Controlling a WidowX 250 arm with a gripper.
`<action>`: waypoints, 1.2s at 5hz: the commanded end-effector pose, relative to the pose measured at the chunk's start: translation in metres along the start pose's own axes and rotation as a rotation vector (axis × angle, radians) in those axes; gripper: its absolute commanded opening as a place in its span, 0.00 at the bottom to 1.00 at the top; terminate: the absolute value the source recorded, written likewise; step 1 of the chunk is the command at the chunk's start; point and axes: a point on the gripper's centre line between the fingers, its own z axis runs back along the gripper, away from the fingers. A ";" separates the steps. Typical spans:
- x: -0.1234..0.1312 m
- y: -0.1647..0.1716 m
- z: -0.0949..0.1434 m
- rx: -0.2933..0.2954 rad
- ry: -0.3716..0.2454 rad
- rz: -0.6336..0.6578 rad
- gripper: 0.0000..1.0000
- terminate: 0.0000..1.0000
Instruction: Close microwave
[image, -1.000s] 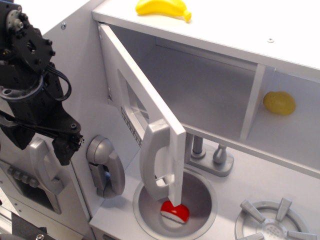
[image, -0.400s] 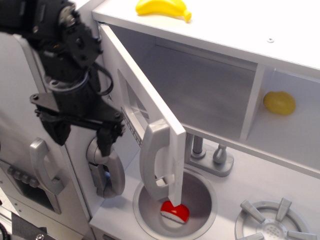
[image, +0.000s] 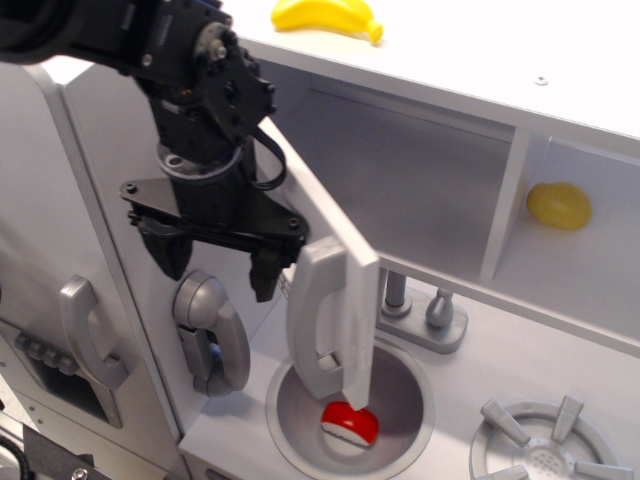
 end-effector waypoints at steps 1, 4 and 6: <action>0.024 -0.021 0.011 -0.017 -0.094 -0.017 1.00 0.00; 0.061 -0.045 0.013 -0.057 -0.142 0.064 1.00 0.00; 0.077 -0.052 0.012 -0.050 -0.167 0.089 1.00 0.00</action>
